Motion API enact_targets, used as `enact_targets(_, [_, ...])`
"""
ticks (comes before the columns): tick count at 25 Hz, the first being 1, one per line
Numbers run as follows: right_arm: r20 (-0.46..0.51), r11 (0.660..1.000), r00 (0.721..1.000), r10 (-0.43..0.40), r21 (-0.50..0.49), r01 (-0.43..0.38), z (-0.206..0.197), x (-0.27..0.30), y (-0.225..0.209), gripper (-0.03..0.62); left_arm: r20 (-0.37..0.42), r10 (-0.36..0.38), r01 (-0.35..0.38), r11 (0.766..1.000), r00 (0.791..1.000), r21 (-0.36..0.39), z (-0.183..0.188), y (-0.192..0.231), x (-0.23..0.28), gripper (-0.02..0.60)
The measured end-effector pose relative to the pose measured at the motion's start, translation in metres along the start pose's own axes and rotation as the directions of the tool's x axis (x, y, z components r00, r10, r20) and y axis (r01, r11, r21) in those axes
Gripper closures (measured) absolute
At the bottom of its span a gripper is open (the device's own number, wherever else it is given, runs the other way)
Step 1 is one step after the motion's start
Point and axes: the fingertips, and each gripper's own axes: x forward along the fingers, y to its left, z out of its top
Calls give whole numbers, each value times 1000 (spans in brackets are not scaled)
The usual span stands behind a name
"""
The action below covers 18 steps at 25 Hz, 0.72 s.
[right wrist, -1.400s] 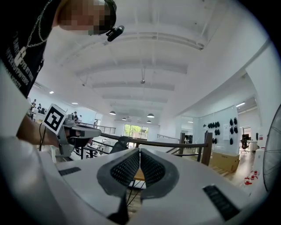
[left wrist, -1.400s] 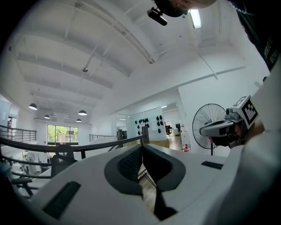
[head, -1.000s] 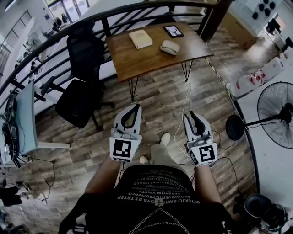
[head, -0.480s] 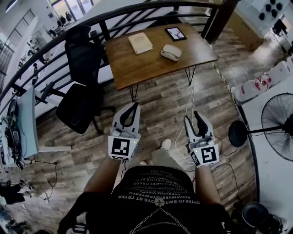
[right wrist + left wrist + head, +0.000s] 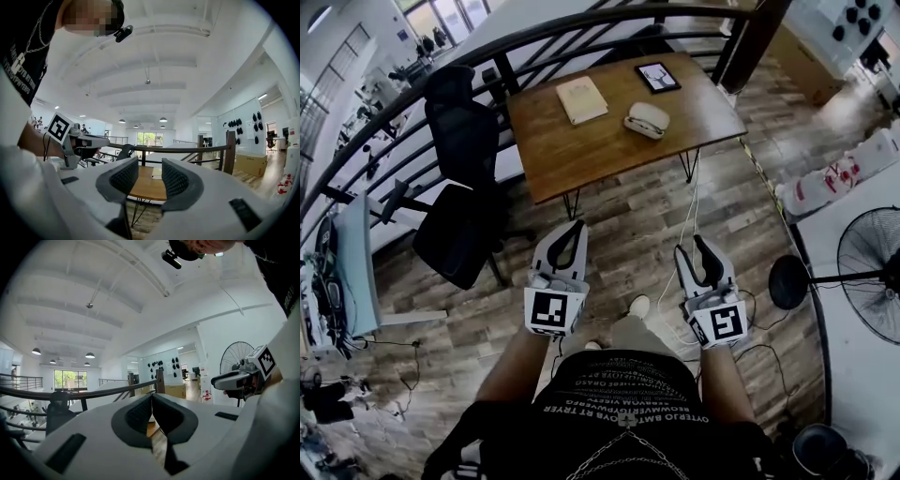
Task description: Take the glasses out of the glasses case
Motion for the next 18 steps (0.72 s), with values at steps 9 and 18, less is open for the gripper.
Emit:
enact_targets(9, [14,998,999,38,43,-38,7,23,-40,447,8,32,-32,999,999,2,14,0,43,554])
enact_targets(18, [39,997,996,77,29,-78,13,39,-87,444,44,63,-64,998,997,20,36,-15,85,554])
